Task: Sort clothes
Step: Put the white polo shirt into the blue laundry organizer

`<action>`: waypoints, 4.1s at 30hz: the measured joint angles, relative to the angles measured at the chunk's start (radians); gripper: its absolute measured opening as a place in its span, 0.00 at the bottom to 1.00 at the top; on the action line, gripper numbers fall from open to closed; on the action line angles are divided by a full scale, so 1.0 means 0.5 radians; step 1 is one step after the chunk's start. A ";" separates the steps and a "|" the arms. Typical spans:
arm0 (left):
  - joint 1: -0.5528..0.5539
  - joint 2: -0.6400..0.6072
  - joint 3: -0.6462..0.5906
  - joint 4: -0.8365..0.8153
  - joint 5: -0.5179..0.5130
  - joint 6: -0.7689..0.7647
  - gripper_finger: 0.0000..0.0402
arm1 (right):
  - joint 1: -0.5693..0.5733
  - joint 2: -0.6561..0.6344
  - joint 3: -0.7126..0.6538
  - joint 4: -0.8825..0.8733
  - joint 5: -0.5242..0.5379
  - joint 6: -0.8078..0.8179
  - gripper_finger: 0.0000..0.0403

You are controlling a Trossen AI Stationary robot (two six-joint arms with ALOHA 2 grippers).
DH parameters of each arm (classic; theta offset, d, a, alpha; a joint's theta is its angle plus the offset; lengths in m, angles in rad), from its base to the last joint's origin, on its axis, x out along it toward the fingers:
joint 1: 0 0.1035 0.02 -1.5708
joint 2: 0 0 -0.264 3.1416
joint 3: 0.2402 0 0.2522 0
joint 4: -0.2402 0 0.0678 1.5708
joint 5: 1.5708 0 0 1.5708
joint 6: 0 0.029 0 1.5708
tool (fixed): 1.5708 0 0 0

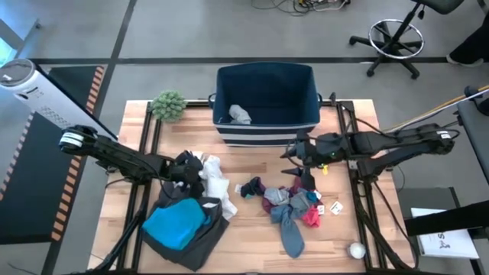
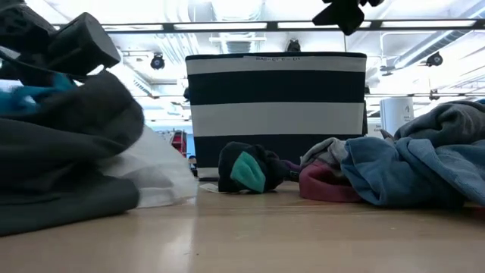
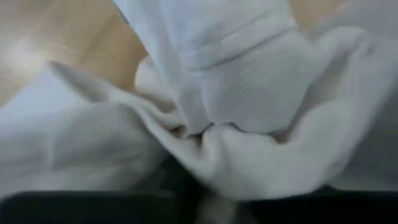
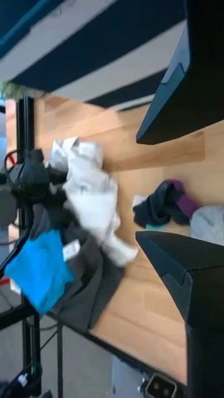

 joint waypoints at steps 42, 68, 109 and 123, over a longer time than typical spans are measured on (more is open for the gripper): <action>-0.027 -0.395 2.119 -1.397 -0.380 0.741 0.04 | 0.210 -0.003 0.092 0.028 0.117 0.030 0.53; -0.024 0.097 3.311 -1.357 -0.377 1.425 0.04 | 0.194 0.114 0.092 0.582 0.370 -0.110 0.73; 0.365 0.642 4.003 -0.160 0.327 2.040 0.04 | -0.495 0.748 0.135 1.751 -0.544 -0.065 0.76; 0.378 0.494 4.003 -0.427 0.359 2.021 0.04 | -0.504 0.782 0.669 0.659 -0.097 -0.425 0.04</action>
